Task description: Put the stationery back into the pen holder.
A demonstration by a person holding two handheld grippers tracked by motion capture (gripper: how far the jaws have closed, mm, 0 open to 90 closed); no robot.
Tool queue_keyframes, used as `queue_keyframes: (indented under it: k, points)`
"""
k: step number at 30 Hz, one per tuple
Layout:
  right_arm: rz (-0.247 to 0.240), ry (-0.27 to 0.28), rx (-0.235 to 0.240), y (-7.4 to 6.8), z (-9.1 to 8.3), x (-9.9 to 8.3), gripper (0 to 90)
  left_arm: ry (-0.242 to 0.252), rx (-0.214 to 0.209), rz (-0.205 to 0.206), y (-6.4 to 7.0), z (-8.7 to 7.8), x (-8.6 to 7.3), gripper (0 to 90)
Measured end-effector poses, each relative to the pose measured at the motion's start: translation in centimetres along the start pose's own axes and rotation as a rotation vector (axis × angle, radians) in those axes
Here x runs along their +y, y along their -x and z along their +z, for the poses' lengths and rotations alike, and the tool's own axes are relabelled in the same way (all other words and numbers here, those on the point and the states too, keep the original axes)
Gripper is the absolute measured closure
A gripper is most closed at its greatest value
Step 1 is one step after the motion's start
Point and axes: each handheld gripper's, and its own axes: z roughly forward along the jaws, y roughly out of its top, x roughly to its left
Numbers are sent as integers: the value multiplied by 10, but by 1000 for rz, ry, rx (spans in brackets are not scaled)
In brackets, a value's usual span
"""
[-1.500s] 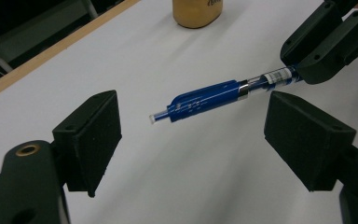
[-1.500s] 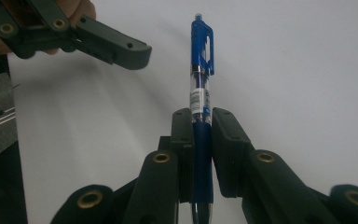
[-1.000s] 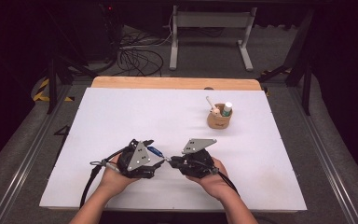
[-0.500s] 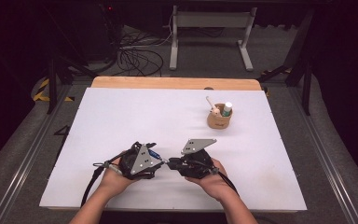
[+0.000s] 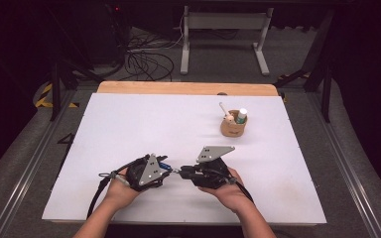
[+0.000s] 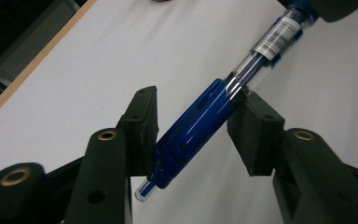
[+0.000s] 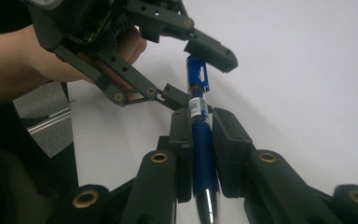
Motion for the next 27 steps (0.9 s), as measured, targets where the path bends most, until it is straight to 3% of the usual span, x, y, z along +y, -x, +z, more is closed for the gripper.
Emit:
queue_keyframes:
  k: [9, 16, 21, 27]
  points:
    - [14, 49, 8, 3, -7, 0, 731, -16, -54, 79, 10, 2, 1, 717]
    - [14, 98, 14, 4, -14, 1, 654, 19, -94, 128, 14, 1, 3, 785]
    - [17, 121, 12, 5, -16, 1, 646, 44, -102, 112, 12, -1, 4, 793]
    - [32, 148, -1, 8, -19, -1, 651, 67, -89, 50, 6, -6, 1, 794]
